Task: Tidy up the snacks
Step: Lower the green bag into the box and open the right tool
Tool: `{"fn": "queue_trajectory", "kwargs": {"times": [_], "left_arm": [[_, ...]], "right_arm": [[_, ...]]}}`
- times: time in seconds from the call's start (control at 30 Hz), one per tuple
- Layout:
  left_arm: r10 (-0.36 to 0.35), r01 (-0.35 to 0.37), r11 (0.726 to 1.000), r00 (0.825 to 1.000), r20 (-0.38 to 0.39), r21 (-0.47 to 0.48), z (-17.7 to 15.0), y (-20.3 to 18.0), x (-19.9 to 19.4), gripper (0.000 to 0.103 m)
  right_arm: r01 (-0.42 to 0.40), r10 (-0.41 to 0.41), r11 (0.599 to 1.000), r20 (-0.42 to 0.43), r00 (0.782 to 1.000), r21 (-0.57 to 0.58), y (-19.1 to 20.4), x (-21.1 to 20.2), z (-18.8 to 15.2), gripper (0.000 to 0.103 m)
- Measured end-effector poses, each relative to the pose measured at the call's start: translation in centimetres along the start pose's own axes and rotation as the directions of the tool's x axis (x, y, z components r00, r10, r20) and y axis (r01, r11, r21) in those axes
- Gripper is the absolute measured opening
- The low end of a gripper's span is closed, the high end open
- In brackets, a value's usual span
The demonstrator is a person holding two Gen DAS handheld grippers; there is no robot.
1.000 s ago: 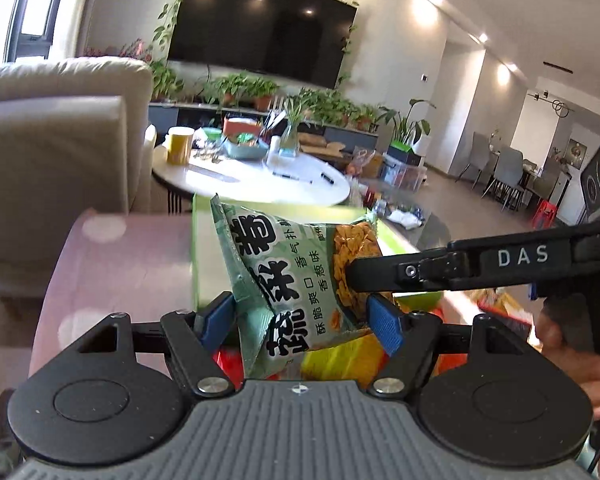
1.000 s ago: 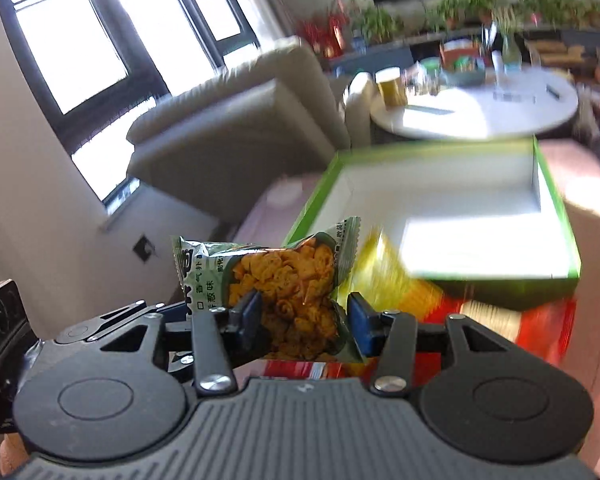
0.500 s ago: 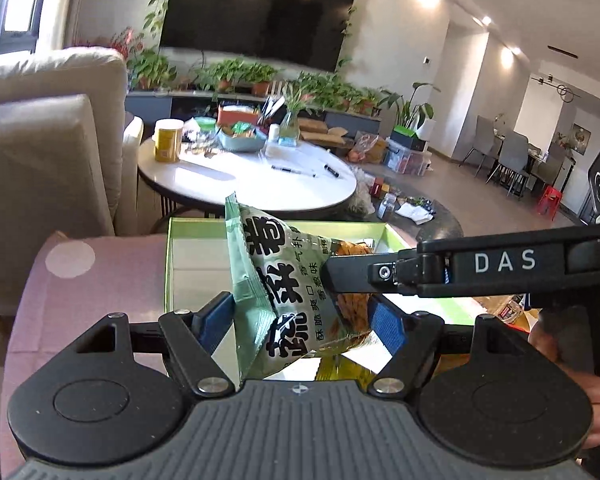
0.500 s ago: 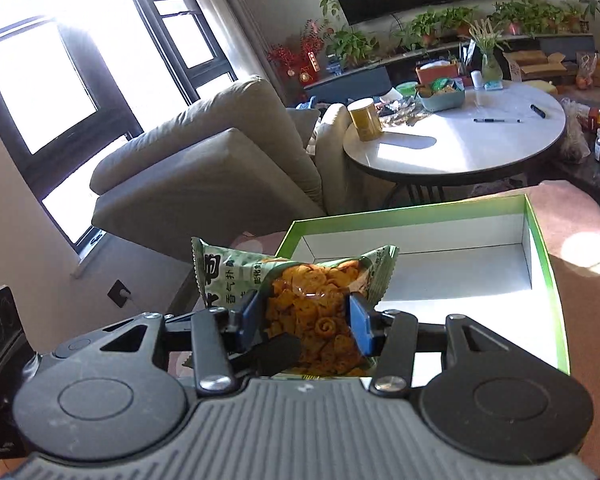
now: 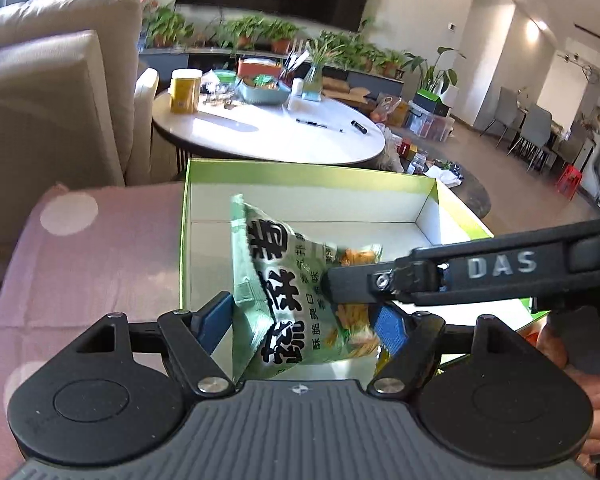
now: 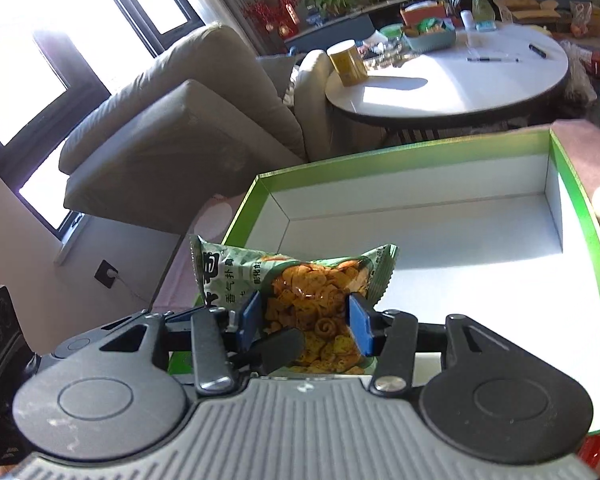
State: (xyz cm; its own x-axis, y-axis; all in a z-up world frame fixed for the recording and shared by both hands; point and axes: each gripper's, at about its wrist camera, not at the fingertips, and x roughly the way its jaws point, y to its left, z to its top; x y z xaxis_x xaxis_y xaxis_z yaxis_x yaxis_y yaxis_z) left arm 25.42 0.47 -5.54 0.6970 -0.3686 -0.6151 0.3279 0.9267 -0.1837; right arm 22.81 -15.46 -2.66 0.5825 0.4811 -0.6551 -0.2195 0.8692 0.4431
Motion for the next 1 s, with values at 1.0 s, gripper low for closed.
{"fn": "queue_trajectory", "kwargs": {"times": [1.0], "left_arm": [[0.124, -0.124, 0.992, 0.992, -0.017, -0.032, -1.7, -1.9, -6.1, 0.080]], "right_arm": [[-0.013, 0.011, 1.000, -0.067, 0.998, -0.024, 0.9, -1.1, -2.1, 0.082]]}}
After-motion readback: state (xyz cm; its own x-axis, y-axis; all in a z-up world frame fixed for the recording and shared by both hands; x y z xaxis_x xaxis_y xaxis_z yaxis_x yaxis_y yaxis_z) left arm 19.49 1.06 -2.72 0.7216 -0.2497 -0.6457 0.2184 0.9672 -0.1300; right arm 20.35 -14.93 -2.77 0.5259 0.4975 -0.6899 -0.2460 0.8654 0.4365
